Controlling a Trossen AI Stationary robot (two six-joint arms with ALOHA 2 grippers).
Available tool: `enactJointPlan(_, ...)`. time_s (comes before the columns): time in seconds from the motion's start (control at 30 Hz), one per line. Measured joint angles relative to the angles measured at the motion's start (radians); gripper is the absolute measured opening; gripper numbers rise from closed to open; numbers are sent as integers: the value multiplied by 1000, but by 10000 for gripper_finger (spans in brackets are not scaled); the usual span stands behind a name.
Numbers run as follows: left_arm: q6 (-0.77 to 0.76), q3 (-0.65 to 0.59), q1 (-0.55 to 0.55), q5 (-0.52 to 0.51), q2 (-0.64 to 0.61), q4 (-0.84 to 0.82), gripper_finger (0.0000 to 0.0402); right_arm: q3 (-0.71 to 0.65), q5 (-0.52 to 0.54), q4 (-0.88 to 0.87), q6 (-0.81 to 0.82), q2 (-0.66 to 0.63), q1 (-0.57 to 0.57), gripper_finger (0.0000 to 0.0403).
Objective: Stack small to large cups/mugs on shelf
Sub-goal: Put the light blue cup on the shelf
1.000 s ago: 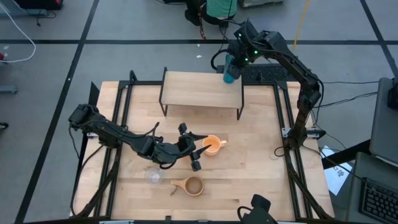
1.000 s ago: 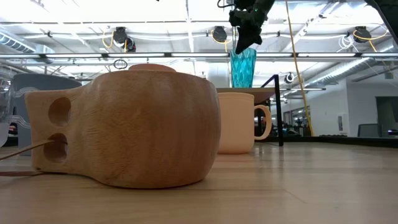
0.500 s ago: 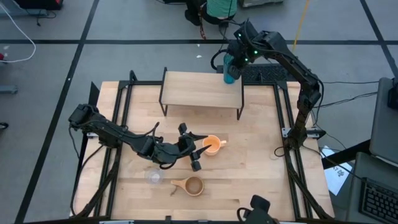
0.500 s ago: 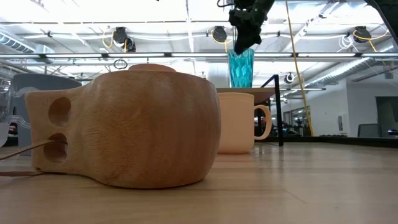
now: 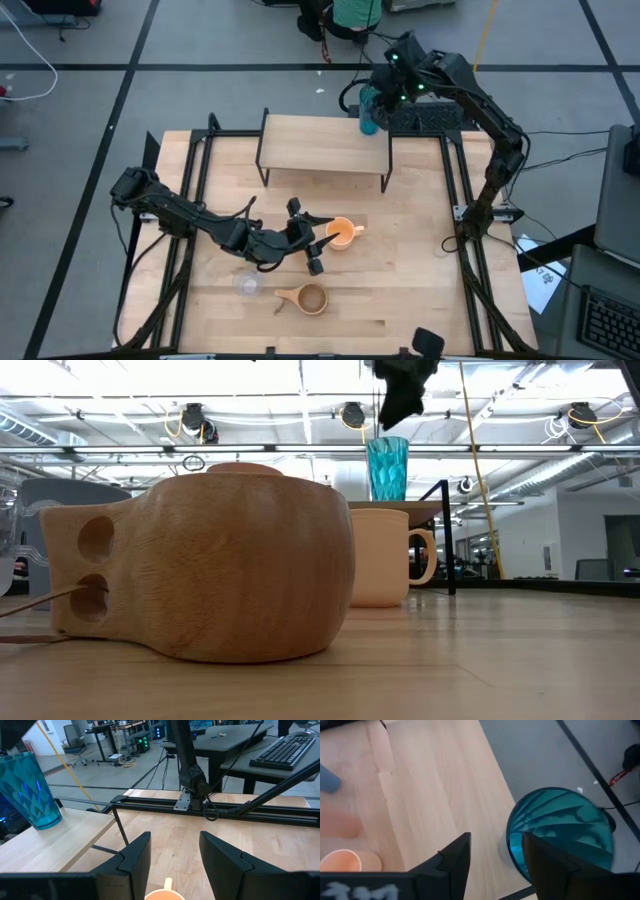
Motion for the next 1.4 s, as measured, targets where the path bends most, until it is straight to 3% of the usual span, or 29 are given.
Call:
enactJointPlan(0.33, 1, 0, 0, 0, 0, -1, 170, 0, 1, 31, 63, -195, 119, 180)
enactJointPlan(0.6, 1, 0, 0, 0, 0, -1, 170, 0, 5, 40, 147, -335, 292, 178)
enactJointPlan(0.9, -1, 0, 0, 0, 0, -19, 170, -11, 110, -31, 229, -424, 522, 174)
enactJointPlan(1.03, -8, 0, 0, -3, 0, -33, 170, -57, 116, -20, 273, -454, 611, 174)
enactJointPlan(1.23, 18, 0, 0, -7, 0, -34, 170, -179, 212, -19, 313, -490, 743, 173)
enactJointPlan(1.4, 25, 1, -6, -7, -29, -61, 170, -314, 213, 53, 346, -530, 842, 173)
